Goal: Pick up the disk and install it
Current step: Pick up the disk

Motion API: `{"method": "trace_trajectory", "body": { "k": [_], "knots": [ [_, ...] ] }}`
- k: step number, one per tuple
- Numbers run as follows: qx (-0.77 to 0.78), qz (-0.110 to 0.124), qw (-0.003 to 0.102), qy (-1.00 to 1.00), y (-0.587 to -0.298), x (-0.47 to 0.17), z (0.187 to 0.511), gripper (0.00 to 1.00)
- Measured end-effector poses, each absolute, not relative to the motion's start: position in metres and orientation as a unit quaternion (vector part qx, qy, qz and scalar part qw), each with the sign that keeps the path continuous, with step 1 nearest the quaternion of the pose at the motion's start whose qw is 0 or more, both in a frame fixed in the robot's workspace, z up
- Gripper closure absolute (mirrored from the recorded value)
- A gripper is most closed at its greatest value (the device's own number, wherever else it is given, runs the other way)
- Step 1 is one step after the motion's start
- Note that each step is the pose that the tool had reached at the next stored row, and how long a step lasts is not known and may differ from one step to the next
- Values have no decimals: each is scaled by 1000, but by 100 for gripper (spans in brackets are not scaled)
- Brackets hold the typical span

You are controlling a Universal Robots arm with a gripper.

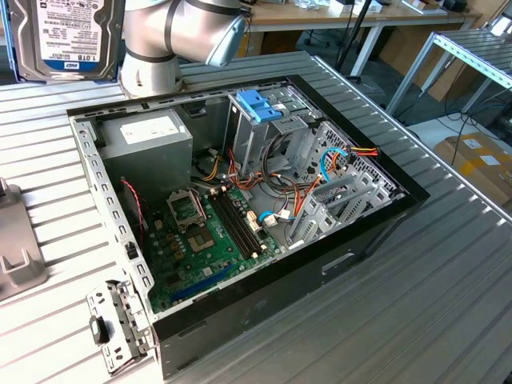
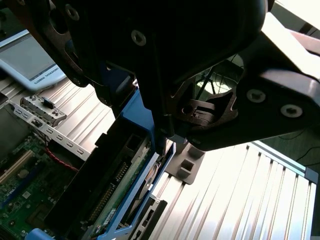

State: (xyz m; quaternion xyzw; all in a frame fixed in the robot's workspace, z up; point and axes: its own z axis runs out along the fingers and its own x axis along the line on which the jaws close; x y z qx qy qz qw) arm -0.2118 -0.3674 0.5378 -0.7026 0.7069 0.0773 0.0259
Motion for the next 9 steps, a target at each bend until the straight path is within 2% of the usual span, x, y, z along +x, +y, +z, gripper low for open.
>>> {"method": "trace_trajectory", "body": {
  "k": [9],
  "knots": [
    [-703, 77, 26, 707, -367, -205, 538, 63]
  ]
}}
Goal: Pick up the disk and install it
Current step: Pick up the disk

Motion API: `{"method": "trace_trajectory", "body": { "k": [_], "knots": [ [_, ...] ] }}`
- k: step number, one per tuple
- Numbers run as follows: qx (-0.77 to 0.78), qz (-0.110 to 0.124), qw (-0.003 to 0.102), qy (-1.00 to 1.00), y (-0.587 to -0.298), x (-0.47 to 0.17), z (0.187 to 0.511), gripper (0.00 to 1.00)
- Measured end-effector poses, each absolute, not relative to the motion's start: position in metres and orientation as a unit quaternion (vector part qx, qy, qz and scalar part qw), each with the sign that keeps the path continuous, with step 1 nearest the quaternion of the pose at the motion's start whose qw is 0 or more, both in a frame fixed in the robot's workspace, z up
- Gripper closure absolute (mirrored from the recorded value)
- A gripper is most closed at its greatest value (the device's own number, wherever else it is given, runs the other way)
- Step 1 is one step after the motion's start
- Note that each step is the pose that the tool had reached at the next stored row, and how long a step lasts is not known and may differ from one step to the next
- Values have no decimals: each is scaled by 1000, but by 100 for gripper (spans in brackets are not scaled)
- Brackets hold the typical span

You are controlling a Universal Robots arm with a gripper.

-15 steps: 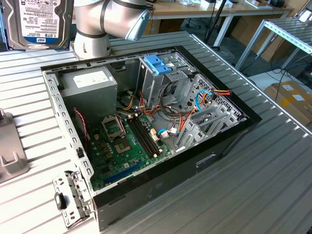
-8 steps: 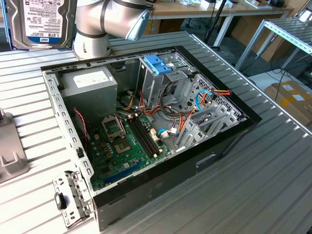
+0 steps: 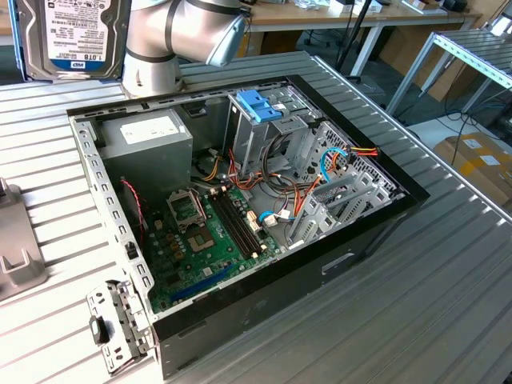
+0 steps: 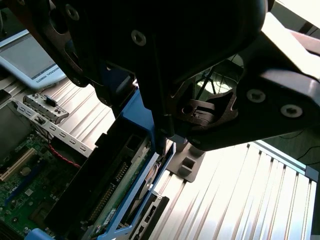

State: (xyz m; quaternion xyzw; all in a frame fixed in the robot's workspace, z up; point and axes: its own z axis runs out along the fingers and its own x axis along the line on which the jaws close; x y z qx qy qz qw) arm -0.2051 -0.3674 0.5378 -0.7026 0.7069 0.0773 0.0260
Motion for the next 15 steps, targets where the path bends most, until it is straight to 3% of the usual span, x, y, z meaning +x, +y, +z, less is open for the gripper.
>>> {"method": "trace_trajectory", "body": {
  "k": [15],
  "knots": [
    [-703, 77, 26, 707, -367, -195, 538, 63]
  ]
}}
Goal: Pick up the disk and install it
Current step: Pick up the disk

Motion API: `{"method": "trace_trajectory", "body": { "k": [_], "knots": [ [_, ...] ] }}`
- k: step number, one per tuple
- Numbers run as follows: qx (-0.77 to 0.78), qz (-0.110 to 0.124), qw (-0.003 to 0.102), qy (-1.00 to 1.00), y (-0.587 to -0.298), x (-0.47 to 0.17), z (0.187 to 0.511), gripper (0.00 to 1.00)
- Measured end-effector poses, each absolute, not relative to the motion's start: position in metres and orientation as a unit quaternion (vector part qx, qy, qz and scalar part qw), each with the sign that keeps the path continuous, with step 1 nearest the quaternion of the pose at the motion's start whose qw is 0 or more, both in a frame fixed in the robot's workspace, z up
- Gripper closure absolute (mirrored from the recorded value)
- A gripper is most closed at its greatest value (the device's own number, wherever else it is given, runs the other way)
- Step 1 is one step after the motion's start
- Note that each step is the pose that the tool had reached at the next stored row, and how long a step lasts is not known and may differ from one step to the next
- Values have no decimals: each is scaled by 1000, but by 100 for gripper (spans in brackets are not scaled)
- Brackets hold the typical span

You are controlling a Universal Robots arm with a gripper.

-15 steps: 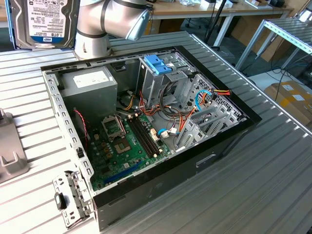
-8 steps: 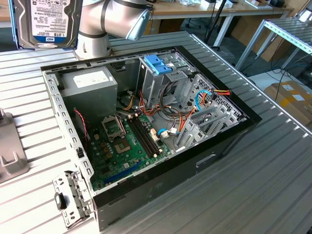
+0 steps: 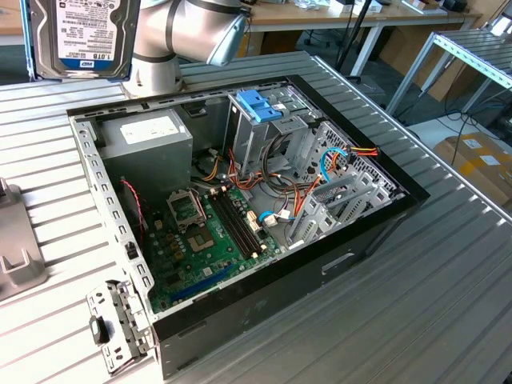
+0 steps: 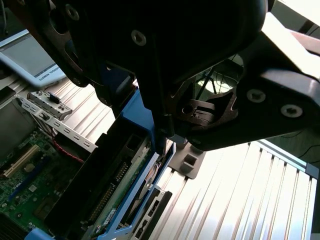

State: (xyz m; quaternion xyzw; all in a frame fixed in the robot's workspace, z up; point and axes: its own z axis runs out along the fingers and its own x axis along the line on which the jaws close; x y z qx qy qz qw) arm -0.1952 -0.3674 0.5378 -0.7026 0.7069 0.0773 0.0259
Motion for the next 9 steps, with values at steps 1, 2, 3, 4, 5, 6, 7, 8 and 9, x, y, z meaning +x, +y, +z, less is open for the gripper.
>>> {"method": "trace_trajectory", "body": {
  "k": [1, 2, 3, 4, 5, 6, 7, 8, 9],
  "knots": [
    [-703, 77, 26, 707, -367, -195, 538, 63],
    [-703, 77, 26, 707, -367, -194, 538, 63],
    [-703, 77, 26, 707, -367, -193, 538, 63],
    [-703, 77, 26, 707, -367, -193, 538, 63],
    [-703, 77, 26, 707, -367, -192, 538, 63],
    [-703, 77, 26, 707, -367, -192, 538, 63],
    [-703, 77, 26, 707, -367, -191, 538, 63],
    [-703, 77, 26, 707, -367, -190, 538, 63],
    [-703, 77, 26, 707, -367, -189, 538, 63]
  ]
}}
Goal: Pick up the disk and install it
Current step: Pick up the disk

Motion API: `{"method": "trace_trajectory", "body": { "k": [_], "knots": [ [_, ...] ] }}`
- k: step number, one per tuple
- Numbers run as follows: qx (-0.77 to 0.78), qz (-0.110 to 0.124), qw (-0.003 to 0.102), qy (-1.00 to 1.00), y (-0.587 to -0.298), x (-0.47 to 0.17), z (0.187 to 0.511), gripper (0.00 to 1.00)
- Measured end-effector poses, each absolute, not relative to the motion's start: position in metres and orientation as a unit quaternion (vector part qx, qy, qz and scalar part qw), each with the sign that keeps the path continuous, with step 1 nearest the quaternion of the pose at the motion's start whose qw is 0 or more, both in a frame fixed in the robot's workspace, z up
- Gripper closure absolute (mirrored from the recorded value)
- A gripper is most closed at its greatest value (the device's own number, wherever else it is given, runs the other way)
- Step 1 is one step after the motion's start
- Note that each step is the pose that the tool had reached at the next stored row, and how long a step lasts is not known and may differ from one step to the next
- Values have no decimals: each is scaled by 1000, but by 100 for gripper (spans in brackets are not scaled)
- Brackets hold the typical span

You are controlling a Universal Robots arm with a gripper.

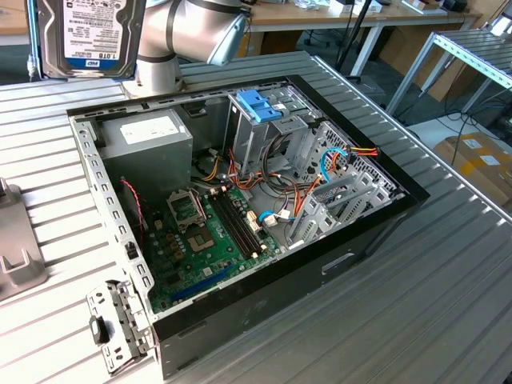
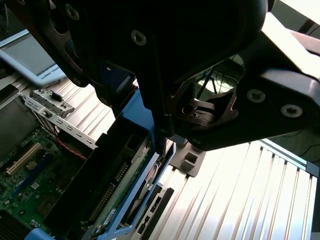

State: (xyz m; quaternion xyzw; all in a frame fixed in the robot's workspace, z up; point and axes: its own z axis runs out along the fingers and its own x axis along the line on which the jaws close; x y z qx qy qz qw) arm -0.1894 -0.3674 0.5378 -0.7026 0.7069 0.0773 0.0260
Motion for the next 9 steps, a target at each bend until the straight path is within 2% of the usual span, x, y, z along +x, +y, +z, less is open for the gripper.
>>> {"method": "trace_trajectory", "body": {
  "k": [9],
  "knots": [
    [-703, 77, 26, 707, -367, -162, 538, 63]
  ]
}}
